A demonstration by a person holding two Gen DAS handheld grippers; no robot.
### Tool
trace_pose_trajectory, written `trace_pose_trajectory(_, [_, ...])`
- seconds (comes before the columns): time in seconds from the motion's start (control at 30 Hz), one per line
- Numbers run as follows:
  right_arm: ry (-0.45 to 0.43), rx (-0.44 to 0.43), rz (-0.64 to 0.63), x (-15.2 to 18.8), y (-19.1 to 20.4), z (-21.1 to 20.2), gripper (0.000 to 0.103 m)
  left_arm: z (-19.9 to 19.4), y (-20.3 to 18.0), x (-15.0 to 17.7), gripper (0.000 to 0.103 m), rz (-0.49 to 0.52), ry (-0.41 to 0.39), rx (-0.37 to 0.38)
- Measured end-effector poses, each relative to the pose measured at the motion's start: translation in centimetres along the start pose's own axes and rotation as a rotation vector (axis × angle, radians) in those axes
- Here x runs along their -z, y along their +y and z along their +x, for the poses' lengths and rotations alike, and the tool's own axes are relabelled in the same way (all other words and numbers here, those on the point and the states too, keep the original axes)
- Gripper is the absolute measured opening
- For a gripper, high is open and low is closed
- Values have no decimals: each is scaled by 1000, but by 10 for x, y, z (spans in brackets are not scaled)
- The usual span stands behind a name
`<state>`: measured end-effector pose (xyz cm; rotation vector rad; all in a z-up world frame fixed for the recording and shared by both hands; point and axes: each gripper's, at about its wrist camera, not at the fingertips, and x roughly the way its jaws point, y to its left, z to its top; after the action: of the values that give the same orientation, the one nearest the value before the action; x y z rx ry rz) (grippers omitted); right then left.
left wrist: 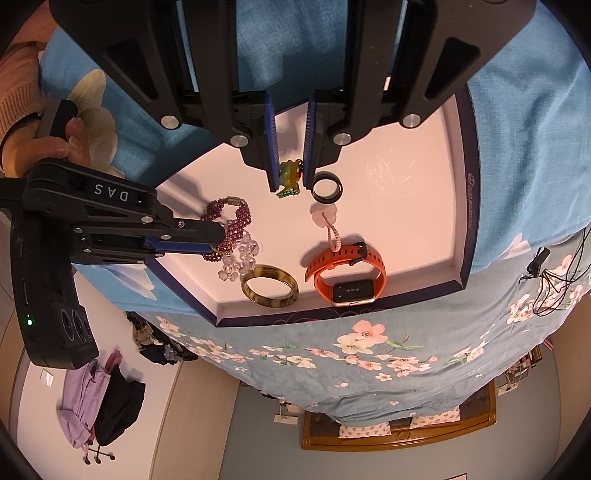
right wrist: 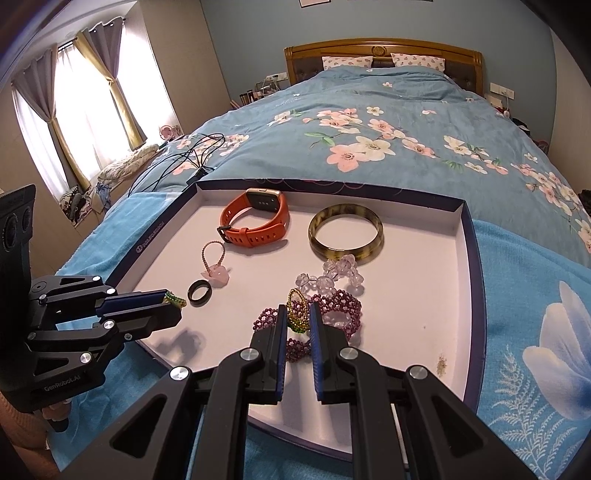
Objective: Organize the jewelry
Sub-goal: 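Open the right tool releasing the earring while the left tool releases the charm in the lid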
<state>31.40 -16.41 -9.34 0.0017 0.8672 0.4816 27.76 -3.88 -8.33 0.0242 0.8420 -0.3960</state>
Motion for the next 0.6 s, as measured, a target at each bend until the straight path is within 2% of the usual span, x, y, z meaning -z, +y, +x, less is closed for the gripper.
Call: trace_pose_trajectory(0.6, [7,15,15,2,-3,5,11,11,7,5,13,-11,33,3])
